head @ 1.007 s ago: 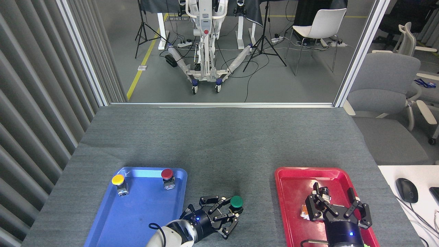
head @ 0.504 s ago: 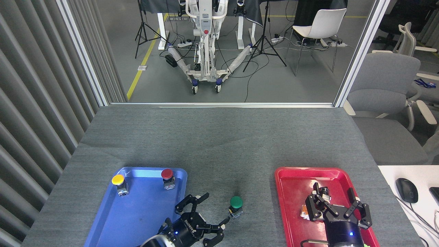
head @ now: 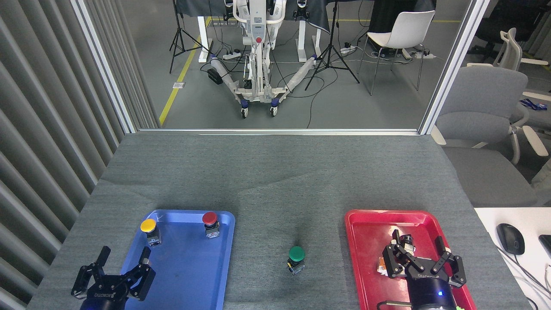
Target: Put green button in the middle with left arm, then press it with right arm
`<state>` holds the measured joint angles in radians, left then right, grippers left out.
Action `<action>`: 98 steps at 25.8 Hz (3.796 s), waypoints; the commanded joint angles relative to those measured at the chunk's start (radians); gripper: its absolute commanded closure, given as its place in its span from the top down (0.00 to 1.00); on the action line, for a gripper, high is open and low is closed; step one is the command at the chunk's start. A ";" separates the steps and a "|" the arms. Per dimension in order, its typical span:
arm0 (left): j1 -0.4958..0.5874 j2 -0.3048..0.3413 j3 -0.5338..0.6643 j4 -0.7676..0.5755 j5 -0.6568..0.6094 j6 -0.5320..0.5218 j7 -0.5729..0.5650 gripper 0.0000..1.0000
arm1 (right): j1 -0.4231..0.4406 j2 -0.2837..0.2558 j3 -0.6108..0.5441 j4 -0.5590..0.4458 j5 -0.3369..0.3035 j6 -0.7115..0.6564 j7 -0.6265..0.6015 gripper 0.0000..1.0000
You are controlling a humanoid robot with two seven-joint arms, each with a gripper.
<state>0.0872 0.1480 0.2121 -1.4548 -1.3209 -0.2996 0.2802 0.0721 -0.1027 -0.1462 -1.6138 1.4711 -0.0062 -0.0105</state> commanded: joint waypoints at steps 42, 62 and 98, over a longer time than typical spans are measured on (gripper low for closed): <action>-0.018 0.050 0.015 0.070 0.029 -0.073 -0.001 0.99 | -0.066 -0.006 0.234 0.104 -0.005 -0.092 -0.003 0.17; -0.018 0.056 0.015 0.076 0.028 -0.075 0.001 0.99 | -0.161 0.092 0.435 0.368 0.014 -0.084 -0.003 0.09; -0.029 0.065 0.016 0.085 0.026 -0.070 -0.003 0.99 | -0.095 0.095 0.208 0.176 0.005 -0.060 -0.086 1.00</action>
<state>0.0547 0.2129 0.2283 -1.3682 -1.2949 -0.3698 0.2778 -0.0417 -0.0043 0.1131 -1.4163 1.4761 -0.0674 -0.1086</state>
